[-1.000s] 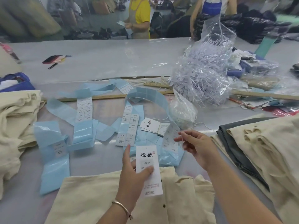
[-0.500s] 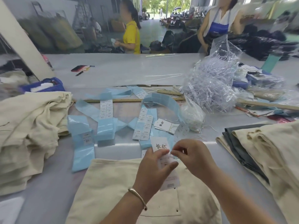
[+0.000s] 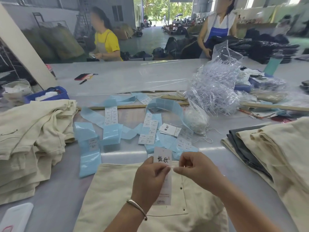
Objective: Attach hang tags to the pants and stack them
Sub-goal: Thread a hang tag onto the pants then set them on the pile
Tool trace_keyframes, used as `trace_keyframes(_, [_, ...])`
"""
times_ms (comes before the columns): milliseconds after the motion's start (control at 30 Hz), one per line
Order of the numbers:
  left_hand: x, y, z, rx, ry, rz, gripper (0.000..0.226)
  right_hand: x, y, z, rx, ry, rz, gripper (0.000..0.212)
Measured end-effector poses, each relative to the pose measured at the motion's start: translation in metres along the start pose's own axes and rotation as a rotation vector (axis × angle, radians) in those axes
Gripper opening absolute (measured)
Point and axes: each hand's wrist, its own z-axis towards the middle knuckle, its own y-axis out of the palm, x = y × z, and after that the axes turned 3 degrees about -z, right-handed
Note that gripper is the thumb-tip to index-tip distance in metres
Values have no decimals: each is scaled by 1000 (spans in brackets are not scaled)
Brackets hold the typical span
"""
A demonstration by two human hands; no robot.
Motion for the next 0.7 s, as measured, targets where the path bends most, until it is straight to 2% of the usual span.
trace_keyframes(167, [2,-4,-1,49,23,51,6,-8,3,-8,-36,77,-93,17])
trace_keyframes(267, [3,-8,-5,-31,112,178,7,-13,3,-9,-131,129,-189,10])
trace_keyframes(400, [8,-12,-9,-122,220,350,14,-20,9,-7,-257,253,223,32])
trace_keyframes(500, [8,-14,-11,-124,250,410,19,-22,15,-7,-209,247,356,21])
trace_keyframes(567, [3,-16,-13,-121,222,388,22,-21,18,-8,-130,187,261,8])
trace_keyframes(700, [-4,-16,-16,-115,114,246,10,-18,19,-12,-86,90,-71,17])
